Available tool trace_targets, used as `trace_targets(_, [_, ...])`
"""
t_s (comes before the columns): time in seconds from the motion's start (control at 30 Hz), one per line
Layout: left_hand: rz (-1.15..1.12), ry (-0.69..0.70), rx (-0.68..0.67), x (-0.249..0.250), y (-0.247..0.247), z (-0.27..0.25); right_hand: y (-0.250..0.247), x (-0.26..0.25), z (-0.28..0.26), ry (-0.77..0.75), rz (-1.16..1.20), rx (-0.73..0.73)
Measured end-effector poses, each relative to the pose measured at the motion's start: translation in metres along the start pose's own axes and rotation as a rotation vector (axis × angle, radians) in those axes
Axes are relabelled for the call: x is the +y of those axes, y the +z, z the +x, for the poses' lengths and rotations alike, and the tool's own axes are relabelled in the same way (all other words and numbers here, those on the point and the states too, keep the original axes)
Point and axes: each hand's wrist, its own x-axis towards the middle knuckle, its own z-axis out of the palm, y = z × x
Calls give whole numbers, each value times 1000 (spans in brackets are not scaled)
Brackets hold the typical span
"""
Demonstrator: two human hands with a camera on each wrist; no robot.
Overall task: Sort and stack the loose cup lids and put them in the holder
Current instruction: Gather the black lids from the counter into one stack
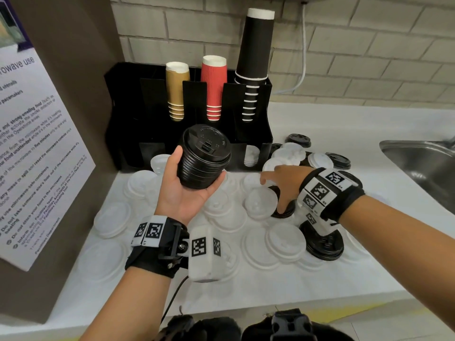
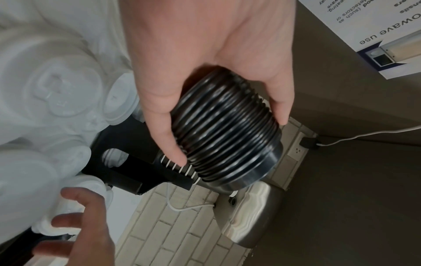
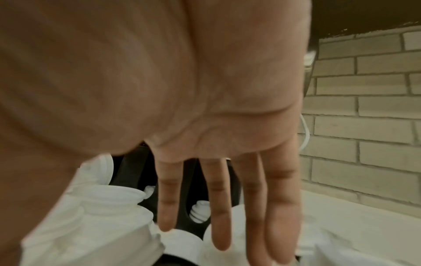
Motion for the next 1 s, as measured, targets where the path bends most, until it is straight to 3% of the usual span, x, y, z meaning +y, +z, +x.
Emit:
trace_targets(0.43, [9, -30, -18, 3, -11, 1, 15, 6, 8, -6, 63, 82])
trace_targets(0.6, [2, -23, 15, 8, -11, 2, -6, -10, 0, 67, -229, 263])
trace_targets(0.77, [-11, -49, 56, 6, -9, 3, -25, -16, 0, 287, -463, 408])
trace_targets(0.87, [-9, -65, 78, 5, -11, 4, -35, -11, -2, 380, -248, 566])
trace_targets(0.93, [-5, -67, 79, 5, -11, 6, -41, -5, -4, 323, 159, 717])
trace_targets(1.0, [-11, -67, 85, 5, -10, 7, -42, -2, -6, 161, 656, 856])
